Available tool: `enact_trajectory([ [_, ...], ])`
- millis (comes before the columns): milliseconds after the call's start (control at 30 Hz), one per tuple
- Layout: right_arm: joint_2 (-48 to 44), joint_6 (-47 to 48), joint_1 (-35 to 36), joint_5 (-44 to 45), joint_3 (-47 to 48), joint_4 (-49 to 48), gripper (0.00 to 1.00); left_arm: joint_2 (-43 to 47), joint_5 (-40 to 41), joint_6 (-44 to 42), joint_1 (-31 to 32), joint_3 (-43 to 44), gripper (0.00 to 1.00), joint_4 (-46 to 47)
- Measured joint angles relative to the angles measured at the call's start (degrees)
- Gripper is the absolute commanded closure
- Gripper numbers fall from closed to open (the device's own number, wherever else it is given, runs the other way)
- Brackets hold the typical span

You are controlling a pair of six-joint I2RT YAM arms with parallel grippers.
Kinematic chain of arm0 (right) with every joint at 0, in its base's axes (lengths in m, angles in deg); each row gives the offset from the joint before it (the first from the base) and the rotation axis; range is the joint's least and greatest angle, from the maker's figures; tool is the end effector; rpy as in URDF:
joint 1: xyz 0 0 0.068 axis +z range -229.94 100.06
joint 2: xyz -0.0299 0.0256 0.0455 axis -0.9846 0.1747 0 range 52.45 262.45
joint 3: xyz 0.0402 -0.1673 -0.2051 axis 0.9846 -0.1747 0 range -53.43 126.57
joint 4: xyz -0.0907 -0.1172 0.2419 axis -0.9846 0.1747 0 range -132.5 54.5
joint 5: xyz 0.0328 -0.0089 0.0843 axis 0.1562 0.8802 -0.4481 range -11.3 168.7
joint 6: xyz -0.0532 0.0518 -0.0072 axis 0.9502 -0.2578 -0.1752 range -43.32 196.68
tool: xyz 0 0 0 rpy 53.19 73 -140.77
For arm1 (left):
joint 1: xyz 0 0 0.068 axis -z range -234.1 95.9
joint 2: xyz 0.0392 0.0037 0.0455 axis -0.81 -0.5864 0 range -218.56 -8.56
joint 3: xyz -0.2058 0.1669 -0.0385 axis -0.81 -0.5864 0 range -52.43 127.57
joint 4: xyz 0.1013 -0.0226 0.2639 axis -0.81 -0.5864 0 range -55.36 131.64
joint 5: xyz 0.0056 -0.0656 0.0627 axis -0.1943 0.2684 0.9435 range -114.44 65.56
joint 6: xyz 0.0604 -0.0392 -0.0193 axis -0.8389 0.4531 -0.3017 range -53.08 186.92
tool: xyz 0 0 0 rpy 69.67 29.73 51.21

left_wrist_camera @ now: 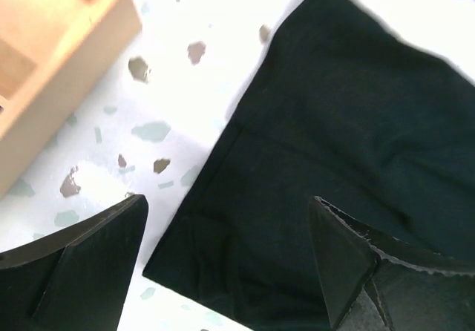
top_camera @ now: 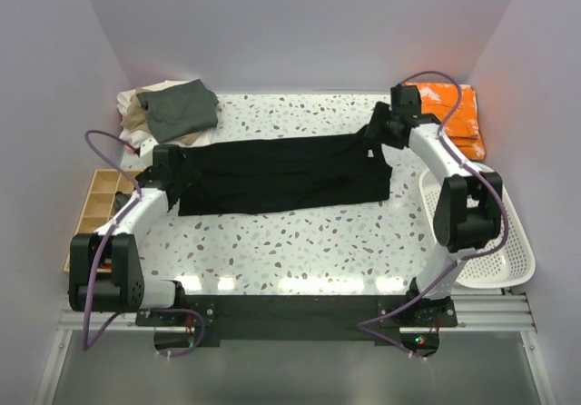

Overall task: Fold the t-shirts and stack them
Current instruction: Fold the other side of the tshirt into a rectangle

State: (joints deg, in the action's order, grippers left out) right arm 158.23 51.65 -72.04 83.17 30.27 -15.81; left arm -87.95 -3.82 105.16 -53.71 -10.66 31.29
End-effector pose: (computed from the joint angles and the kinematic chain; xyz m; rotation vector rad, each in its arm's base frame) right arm 0.4481 0.0573 0.2145 0.3964 2.3929 0.1677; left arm 0.3106 0.0199 0.1530 -0.9120 2.1568 0.1043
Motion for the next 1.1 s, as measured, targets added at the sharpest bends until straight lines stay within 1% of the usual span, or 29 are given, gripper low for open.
enact_trajectory([
  [33, -2.01, 0.26, -0.26, -0.44, -0.42, 0.00, 0.34, 1.22, -0.04, -0.17, 0.00, 0.24, 0.06, 0.00],
  [67, -3.87, 0.39, -0.33, -1.27, -0.48, 0.02, 0.34, 2.49, -0.35, -0.37, 0.00, 0.31, 0.01, 0.00],
  [233, -10.58, 0.13, 1.64, -8.90, -2.73, -1.03, 0.36, 6.95, -5.07, -0.70, 0.00, 0.31, 0.00, 0.02],
  [433, -11.45, -0.96, 7.13, -14.36, -8.81, 0.70, 0.38, 8.57, -13.29, -1.44, 0.00, -0.90, 0.00, 0.72],
  [567, -11.82, -1.05, 9.07, -14.56, -11.78, 4.22, 0.39, 8.61, -19.32, -1.49, 0.00, -2.45, 0.00, 1.66],
  [700, -13.68, -0.87, 10.34, -14.53, -14.36, 7.43, 0.40, 8.61, -23.19, -1.46, 0.00, -4.11, 0.00, 2.69],
  [933, -14.64, -0.85, 11.69, -14.51, -16.17, 8.98, 0.40, 8.24, -26.36, -1.49, 0.00, -5.01, 0.00, 3.74],
  [1100, -9.81, -0.85, 11.72, -14.25, -14.23, 8.94, 0.40, 5.88, -27.76, -1.97, 0.00, -5.01, 0.00, 4.33],
])
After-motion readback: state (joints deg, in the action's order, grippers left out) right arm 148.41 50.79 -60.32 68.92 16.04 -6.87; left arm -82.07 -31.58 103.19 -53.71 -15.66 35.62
